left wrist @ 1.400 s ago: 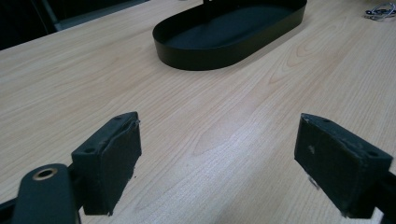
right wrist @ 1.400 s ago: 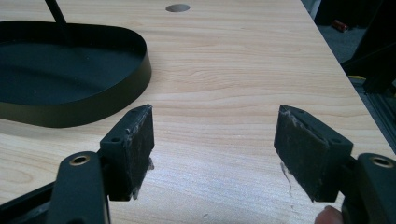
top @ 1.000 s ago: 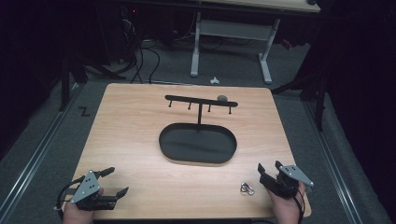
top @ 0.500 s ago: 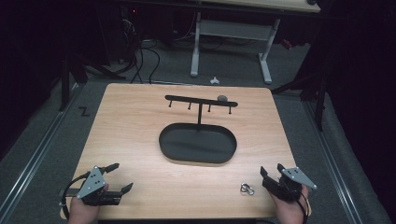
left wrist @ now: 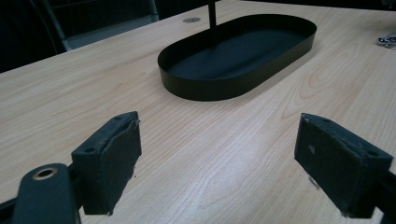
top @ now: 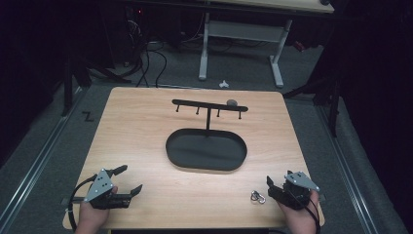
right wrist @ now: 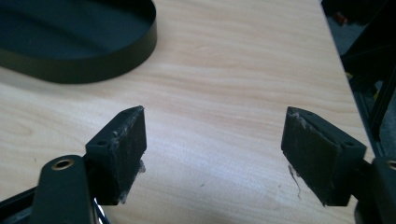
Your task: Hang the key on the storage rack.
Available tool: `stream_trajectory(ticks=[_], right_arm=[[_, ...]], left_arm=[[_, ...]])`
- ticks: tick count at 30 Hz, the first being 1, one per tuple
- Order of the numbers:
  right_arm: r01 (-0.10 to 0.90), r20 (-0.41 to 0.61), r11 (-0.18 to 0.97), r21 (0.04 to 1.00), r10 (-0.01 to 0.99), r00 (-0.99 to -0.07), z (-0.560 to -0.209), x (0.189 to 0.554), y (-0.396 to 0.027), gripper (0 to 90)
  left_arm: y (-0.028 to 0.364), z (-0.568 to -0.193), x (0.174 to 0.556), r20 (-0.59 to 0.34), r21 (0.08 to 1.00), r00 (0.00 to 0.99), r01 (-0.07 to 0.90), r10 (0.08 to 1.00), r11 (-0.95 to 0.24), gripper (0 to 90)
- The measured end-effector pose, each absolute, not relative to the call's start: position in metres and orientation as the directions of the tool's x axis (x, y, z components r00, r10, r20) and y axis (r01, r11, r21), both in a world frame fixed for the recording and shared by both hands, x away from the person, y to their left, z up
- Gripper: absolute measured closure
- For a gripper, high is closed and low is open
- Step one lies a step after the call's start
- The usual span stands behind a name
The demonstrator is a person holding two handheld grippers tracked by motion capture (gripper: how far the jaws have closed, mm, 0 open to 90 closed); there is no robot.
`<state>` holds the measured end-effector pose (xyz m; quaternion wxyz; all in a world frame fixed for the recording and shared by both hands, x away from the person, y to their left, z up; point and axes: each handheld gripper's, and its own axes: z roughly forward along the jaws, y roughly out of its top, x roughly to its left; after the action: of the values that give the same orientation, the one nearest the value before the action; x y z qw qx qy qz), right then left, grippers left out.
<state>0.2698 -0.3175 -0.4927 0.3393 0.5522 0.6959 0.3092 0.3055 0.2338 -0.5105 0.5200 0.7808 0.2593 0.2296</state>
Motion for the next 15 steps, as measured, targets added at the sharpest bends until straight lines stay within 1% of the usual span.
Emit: stream_trajectory(ticks=[2,3,4,8,9,13,15], right_arm=[[0.569,-0.132,0.204,0.796,0.977,-0.166,-0.493,0.271,-0.317,21.9],[0.599,-0.147,0.227,0.768,0.972,-0.181,-0.494,0.273,-0.317,21.2],[0.599,-0.147,0.227,0.768,0.972,-0.181,-0.494,0.273,-0.317,21.2],[0.669,-0.146,0.252,0.7,0.966,-0.212,-0.495,0.28,-0.321,21.6],[0.669,-0.146,0.252,0.7,0.966,-0.212,-0.495,0.28,-0.321,21.6],[0.74,-0.162,0.294,0.605,0.955,-0.247,-0.491,0.287,-0.327,21.9],[0.749,-0.158,0.295,0.594,0.955,-0.25,-0.49,0.288,-0.328,21.9]], left_arm=[[0.234,-0.51,0.305,0.089,0.931,0.759,0.166,0.645,-0.324,15.2],[0.234,-0.509,0.305,0.089,0.932,0.759,0.165,0.644,-0.323,15.2],[0.234,-0.509,0.305,0.091,0.931,0.759,0.165,0.644,-0.325,15.2],[0.233,-0.51,0.307,0.086,0.925,0.762,0.178,0.642,-0.335,15.2],[0.233,-0.51,0.307,0.086,0.925,0.762,0.178,0.642,-0.335,15.2],[0.234,-0.512,0.307,0.093,0.92,0.759,0.181,0.645,-0.346,15.2],[0.234,-0.512,0.306,0.092,0.919,0.76,0.184,0.644,-0.349,15.2]])
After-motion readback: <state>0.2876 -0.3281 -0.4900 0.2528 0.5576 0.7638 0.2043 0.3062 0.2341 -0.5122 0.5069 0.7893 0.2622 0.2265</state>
